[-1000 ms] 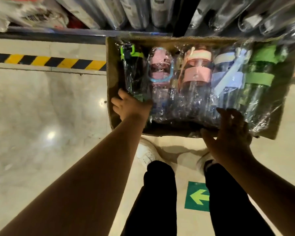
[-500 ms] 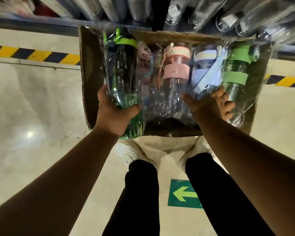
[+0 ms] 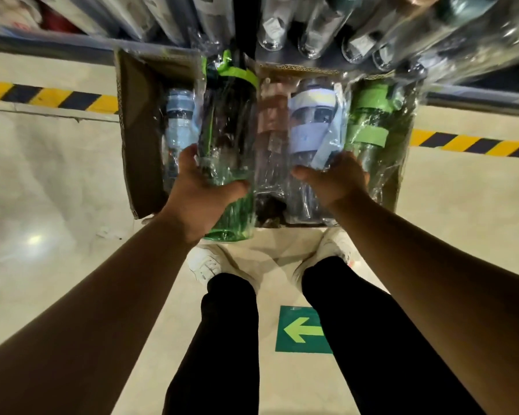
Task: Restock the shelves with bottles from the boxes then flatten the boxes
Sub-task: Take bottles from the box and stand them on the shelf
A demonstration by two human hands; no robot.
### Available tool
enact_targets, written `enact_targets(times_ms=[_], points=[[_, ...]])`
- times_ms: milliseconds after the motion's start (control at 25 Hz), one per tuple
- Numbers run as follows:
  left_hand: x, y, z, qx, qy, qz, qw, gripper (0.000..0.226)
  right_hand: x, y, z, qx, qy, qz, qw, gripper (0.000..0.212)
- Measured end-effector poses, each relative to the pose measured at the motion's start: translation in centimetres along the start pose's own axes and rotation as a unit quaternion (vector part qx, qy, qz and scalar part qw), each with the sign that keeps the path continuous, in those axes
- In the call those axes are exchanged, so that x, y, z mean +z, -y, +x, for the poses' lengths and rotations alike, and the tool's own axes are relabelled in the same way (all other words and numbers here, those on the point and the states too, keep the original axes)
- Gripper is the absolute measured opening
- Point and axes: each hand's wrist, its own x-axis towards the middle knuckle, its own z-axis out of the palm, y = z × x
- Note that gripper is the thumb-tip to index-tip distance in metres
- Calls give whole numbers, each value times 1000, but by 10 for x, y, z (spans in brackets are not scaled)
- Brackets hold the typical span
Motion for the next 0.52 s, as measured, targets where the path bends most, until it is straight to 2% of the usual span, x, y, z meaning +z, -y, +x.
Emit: enact_targets(times_ms=[80, 160, 240, 320, 400, 440, 520], points=[[9, -12, -17, -9, 13, -38, 999, 75, -16, -1, -23, -7, 22, 34, 999, 53], [14, -25, -39, -8, 31, -56, 998, 82, -32, 2, -50, -8, 74, 129, 989, 47], [14, -51, -61, -8, 50, -60, 997, 85, -55, 11, -82, -28, 108, 224, 968, 51], [12, -96, -96, 19, 67, -57, 996, 63, -93, 30, -117, -38, 101, 285, 952, 56], [5, -147, -136, 57, 99, -38, 993, 49, -135, 50, -156, -85, 88, 347, 930, 39], [-1, -171, -158, 80, 118, -24, 989, 49, -157, 63, -182, -110, 86, 380, 914, 34], [-13, -209, -202, 119, 138, -9, 983, 60, -196, 81, -231, -144, 83, 401, 901, 44]])
